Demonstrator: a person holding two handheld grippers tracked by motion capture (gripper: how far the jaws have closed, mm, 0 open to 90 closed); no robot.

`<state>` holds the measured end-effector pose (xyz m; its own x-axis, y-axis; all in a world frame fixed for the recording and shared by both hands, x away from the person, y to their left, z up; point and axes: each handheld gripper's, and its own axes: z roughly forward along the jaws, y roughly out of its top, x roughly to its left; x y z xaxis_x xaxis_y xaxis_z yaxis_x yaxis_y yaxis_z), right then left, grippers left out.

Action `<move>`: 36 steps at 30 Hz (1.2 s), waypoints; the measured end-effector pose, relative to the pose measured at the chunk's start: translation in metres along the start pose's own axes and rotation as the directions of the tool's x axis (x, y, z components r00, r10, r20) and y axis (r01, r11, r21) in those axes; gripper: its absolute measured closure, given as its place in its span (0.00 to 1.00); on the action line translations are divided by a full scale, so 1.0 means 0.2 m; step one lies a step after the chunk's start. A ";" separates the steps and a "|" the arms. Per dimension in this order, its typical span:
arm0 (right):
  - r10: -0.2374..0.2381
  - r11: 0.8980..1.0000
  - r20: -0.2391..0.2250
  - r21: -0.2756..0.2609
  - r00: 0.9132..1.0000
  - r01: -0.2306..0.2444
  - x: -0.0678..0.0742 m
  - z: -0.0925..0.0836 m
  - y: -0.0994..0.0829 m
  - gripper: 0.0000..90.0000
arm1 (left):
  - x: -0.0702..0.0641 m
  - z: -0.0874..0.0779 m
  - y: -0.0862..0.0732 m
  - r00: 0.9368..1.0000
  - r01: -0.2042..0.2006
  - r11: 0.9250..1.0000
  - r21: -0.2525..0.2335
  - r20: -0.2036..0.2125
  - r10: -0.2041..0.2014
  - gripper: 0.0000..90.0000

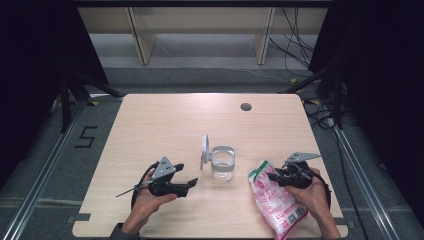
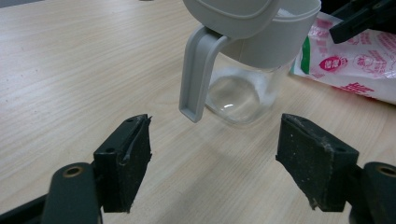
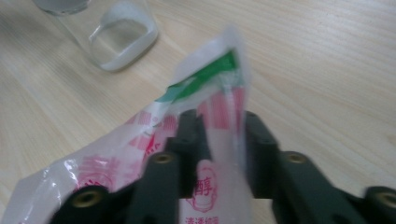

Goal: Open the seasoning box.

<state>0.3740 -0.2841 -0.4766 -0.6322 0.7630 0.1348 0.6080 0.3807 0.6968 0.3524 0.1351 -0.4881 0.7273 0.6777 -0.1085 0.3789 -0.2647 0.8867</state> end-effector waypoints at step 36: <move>0.159 0.979 0.226 -0.160 0.961 -0.124 -0.20 -0.37 -0.27 1.00 | 0.01 -0.01 0.00 1.000 -0.013 1.000 0.012 -0.004 0.013 0.30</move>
<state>0.3312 -0.3739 -0.4675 -0.4025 0.9118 0.0810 0.5968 0.1943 0.7785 0.3531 0.1377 -0.4867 0.7296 0.6773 -0.0949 0.3764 -0.2818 0.8826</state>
